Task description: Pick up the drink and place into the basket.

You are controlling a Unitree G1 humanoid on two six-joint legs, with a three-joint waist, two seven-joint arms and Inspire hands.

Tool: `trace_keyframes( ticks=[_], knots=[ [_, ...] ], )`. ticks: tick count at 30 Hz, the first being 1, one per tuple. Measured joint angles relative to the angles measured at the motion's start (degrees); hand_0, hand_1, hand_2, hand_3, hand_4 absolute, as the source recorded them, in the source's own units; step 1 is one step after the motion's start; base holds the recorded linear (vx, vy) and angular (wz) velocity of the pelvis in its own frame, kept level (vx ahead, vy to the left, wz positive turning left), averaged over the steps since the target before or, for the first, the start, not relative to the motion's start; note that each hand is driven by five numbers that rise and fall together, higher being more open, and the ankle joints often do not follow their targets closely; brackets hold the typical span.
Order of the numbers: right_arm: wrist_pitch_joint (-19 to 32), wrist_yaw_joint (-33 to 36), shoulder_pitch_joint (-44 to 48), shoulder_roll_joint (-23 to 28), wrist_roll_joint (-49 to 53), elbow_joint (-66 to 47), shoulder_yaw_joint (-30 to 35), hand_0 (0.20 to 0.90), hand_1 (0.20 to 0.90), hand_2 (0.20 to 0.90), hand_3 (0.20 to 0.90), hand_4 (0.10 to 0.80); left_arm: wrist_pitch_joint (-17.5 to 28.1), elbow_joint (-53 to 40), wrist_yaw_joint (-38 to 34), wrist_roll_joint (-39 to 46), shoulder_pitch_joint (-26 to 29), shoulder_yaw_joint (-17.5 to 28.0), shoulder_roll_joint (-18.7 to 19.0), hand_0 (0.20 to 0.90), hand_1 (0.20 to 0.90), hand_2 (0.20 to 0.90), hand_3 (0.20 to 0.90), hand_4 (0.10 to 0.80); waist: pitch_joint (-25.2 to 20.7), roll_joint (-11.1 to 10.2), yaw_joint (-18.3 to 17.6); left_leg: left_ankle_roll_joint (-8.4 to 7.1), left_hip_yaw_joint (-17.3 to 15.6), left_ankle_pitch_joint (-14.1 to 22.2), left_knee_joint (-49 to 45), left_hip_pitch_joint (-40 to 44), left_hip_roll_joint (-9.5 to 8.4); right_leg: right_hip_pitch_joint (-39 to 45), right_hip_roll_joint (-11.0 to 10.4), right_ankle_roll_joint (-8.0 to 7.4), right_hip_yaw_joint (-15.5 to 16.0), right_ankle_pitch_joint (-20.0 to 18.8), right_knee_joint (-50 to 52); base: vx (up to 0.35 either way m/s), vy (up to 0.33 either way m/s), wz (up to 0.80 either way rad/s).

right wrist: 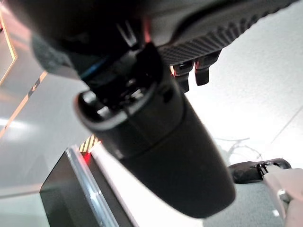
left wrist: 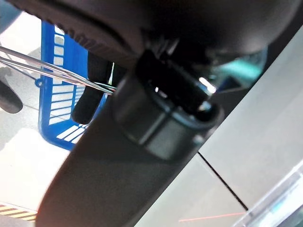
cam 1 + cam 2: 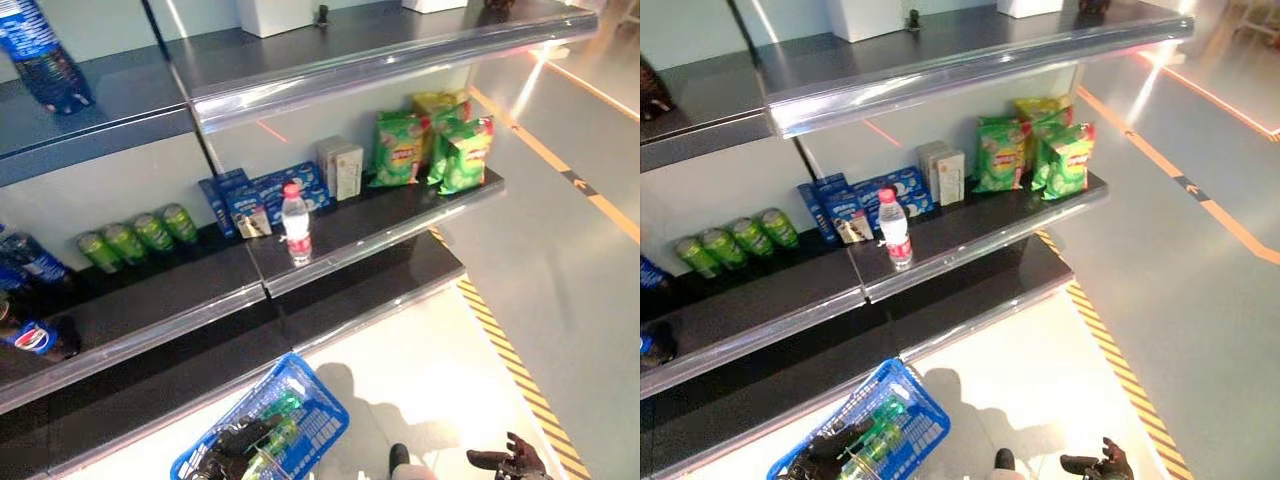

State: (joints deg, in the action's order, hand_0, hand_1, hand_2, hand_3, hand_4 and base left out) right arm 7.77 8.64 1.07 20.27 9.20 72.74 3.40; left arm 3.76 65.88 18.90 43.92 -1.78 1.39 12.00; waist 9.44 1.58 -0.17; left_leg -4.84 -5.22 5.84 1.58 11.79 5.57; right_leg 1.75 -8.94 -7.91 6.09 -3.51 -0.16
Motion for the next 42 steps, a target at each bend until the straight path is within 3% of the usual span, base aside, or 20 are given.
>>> trace_keyframes(
  ticks=[2,5,7,10,27,30,32,35,39,41,42],
  knots=[
    [-0.41,-1.30,-0.79,-0.55,0.90,0.52,0.00,0.900,0.900,0.900,0.900,0.800,0.01,0.11,0.67,-2.11,-0.14,0.00,0.09,0.300,0.300,0.300,0.200,0.100,-1.24,-0.78,0.07,0.30,1.15,-0.62,0.49,-0.87,-0.20,0.33,-0.84,-0.23,1.30,-0.26,-0.82,0.034,-0.014,0.40],
    [-1.27,-3.29,-3.52,-1.34,3.86,1.04,0.01,0.900,0.900,0.900,0.900,0.800,-0.13,1.67,1.97,-5.96,0.05,-0.34,0.10,0.300,0.300,0.300,0.200,0.100,-3.78,-1.54,-0.30,1.36,-0.41,-1.47,2.37,-1.23,-0.46,2.63,-2.22,-0.56,4.88,-1.01,-3.97,0.028,0.045,0.50],
    [-2.29,-4.21,-4.27,-1.83,4.53,1.16,0.01,0.900,0.900,0.900,0.900,0.800,-0.11,1.99,2.57,-7.05,-0.44,-0.48,0.09,0.300,0.300,0.300,0.200,0.100,-4.97,-1.56,-0.05,0.66,-0.55,-2.51,3.03,-1.12,-0.94,2.64,-2.56,-1.19,5.18,-1.36,-4.58,0.023,0.063,0.19],
    [-2.36,-5.04,-4.46,-2.13,4.76,1.18,0.01,0.900,0.900,0.900,0.900,0.800,-0.10,3.40,2.85,-7.69,-0.16,-0.48,0.09,0.300,0.300,0.300,0.200,0.100,-5.01,-1.56,-0.32,0.97,-0.44,-2.58,3.06,-1.06,-1.76,3.24,-3.46,-1.79,5.98,-1.53,-4.72,0.021,0.064,0.13],
    [-2.33,-6.39,-4.48,-2.15,4.20,1.14,-0.09,0.900,0.900,0.900,0.900,0.800,0.15,3.44,3.00,-7.77,-0.58,1.06,0.15,0.300,0.300,0.300,0.200,0.100,-4.69,-0.42,0.38,0.90,1.38,-2.99,3.17,-1.22,-2.05,4.33,-3.97,-2.25,7.84,-1.28,-4.73,0.019,0.025,0.06],
    [-2.45,-6.35,-3.66,-2.02,4.25,0.87,-1.76,0.900,0.900,0.900,0.900,0.800,0.46,2.38,2.91,-7.44,0.48,1.06,0.36,0.300,0.300,0.300,0.200,0.100,-4.09,-0.51,0.48,0.74,1.35,-3.28,2.19,-4.66,-2.11,1.32,-4.07,-2.06,7.76,-1.54,-4.64,-0.239,0.007,0.01],
    [-2.46,-6.35,-1.10,-2.03,4.44,0.95,-2.82,0.900,0.900,0.900,0.900,0.800,0.84,1.37,2.37,-6.54,3.13,0.00,1.06,0.300,0.300,0.300,0.200,0.100,-1.52,-1.22,0.45,0.55,1.23,-4.27,0.51,-9.89,-2.11,-2.14,-4.10,-1.52,7.68,-2.74,-4.67,-0.196,-0.008,0.34],
    [-2.69,-6.24,2.16,-1.93,4.50,1.05,-2.75,0.900,0.900,0.900,0.900,0.800,0.88,-1.54,1.35,-6.49,8.16,-1.42,1.32,0.300,0.300,0.300,0.200,0.100,4.87,-0.43,0.11,0.17,0.91,-7.70,0.42,-15.12,-1.91,-4.37,-3.98,-1.46,7.69,-2.77,-4.65,-0.134,-0.019,0.75],
    [-2.75,-6.10,6.97,-1.29,4.63,0.48,-2.99,0.900,0.900,0.900,0.900,0.800,1.97,-6.40,1.15,-4.23,10.58,-2.25,1.51,0.300,0.300,0.300,0.200,0.100,10.31,0.37,1.75,-0.40,-0.58,-9.69,0.25,-19.03,-0.36,-8.15,-2.52,-0.31,7.72,-3.54,-4.29,-0.169,-0.039,0.07],
    [-2.57,-6.11,9.69,-0.47,4.78,0.08,-3.93,0.900,0.900,0.900,0.900,0.800,2.26,-8.00,0.69,-3.93,13.14,-2.91,2.32,0.300,0.300,0.300,0.200,0.100,12.41,0.46,1.82,-0.50,-0.67,-9.76,-3.49,-23.62,0.20,-12.59,-2.42,0.12,7.80,-2.17,-0.15,-0.254,-0.083,0.16],
    [-2.22,-6.09,12.04,-0.07,4.98,0.04,-3.98,0.900,0.900,0.900,0.900,0.800,3.05,-8.57,0.32,-2.75,16.63,-3.11,3.50,0.300,0.300,0.300,0.200,0.100,15.70,-0.17,1.64,-0.45,-0.58,-9.69,-8.85,-27.50,0.18,-16.57,-3.32,1.07,7.73,1.03,7.33,-0.166,-0.070,0.35]
  ],
)
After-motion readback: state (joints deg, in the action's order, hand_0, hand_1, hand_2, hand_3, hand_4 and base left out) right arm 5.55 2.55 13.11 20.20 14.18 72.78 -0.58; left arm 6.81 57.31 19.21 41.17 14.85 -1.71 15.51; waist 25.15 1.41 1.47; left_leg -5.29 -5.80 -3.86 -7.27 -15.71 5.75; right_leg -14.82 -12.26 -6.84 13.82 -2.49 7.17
